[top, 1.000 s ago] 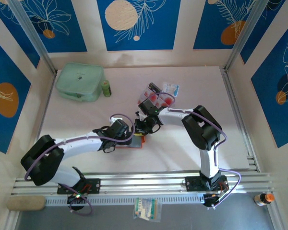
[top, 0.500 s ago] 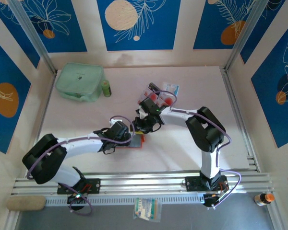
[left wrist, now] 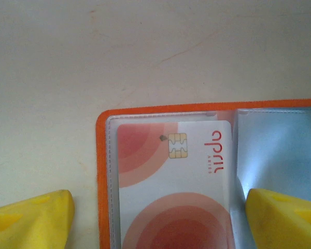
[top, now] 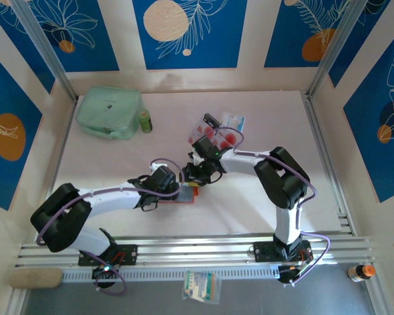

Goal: Put the credit cards into the card holder
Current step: Flip over the card slot on the card holder.

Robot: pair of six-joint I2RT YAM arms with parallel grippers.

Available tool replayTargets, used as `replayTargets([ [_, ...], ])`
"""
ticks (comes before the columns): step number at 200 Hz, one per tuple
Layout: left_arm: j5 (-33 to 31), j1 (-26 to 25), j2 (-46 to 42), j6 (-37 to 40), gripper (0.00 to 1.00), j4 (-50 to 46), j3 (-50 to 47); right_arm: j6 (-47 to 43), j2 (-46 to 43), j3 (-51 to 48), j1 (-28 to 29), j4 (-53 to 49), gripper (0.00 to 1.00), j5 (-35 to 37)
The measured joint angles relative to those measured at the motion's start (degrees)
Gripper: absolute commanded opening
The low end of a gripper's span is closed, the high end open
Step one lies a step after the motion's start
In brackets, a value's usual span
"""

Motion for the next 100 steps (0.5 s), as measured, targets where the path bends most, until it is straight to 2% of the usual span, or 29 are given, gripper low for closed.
replayTargets([
  [100, 0.0, 0.0, -1.4, 0.0, 0.86, 0.2, -0.9, 1.1, 1.8, 1.0, -0.4, 2.3, 0.39, -3.9],
])
